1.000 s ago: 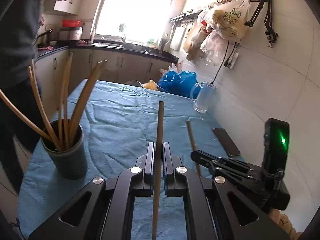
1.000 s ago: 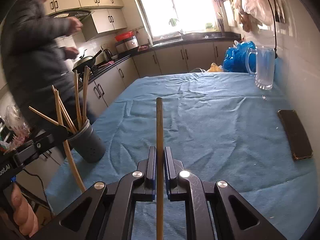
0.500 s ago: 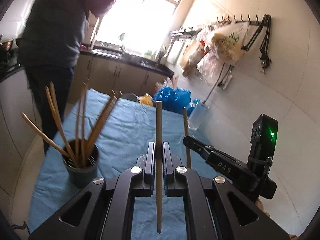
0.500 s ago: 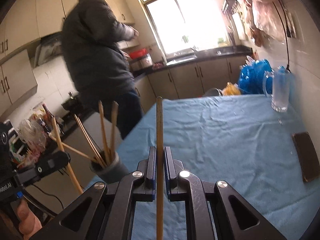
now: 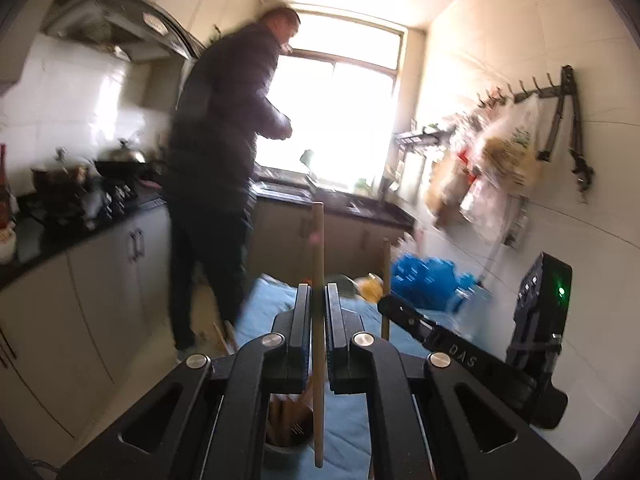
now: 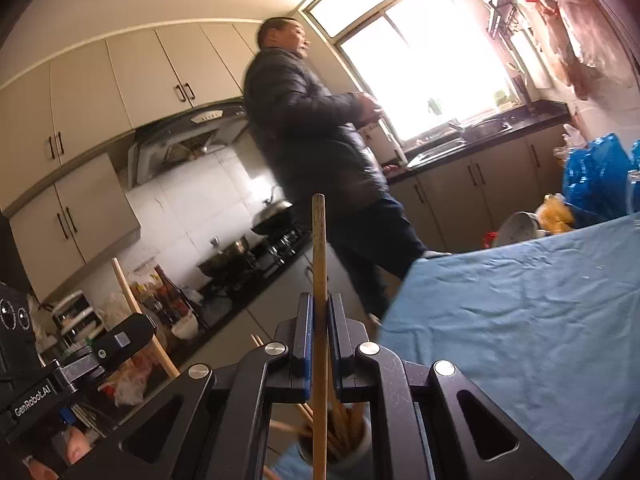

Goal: Organize utensils
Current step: 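Carry both upright chopsticks over the black holder, then lower the chopsticks into the black holder and open both tools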

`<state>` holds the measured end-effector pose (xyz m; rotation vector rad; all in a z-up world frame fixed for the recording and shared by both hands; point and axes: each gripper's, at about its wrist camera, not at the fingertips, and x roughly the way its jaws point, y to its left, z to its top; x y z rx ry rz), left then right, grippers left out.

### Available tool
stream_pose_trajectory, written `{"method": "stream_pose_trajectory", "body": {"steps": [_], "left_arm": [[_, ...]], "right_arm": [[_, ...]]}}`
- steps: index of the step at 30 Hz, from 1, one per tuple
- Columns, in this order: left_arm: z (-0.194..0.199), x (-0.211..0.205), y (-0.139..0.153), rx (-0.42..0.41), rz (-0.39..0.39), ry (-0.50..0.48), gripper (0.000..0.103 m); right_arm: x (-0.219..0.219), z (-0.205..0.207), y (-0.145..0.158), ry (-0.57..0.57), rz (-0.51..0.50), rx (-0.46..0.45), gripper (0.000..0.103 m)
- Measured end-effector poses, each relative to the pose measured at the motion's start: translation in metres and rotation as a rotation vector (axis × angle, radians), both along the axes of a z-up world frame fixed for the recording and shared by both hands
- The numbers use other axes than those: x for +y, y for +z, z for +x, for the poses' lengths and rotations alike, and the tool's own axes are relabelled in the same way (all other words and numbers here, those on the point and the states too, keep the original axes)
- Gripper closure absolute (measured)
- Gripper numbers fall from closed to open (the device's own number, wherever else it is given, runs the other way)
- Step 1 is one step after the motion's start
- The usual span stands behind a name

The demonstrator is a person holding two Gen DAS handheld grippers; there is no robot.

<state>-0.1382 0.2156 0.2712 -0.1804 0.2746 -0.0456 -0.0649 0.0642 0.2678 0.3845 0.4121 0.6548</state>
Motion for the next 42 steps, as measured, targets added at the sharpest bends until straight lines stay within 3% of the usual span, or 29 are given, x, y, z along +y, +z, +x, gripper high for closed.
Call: {"method": "stream_pose_trajectory", "body": {"steps": [5, 8, 21, 29, 42], "left_arm": [[0.021, 0.005, -0.002, -0.036, 0.046, 0.072, 0.097], [0.037, 0.006, -0.014, -0.008, 0.072, 0.087, 0.097], [0.076, 0.014, -0.061, 0.126, 0.046, 0.065, 0.097], [0.085, 0.016, -0.072, 0.155, 0.036, 0.074, 0.097], [0.086, 0.02, -0.078, 0.181, 0.008, 0.078, 0.097]], "right_arm": [[0.029, 0.021, -0.005, -0.024, 0.015, -0.016, 0.095], [0.041, 0.034, -0.015, -0.049, -0.001, -0.014, 0.095], [0.051, 0.049, -0.04, -0.145, -0.09, -0.072, 0.095], [0.067, 0.046, -0.038, -0.171, -0.143, -0.133, 0.095], [0.072, 0.051, -0.054, -0.16, -0.188, -0.105, 0.094]]}}
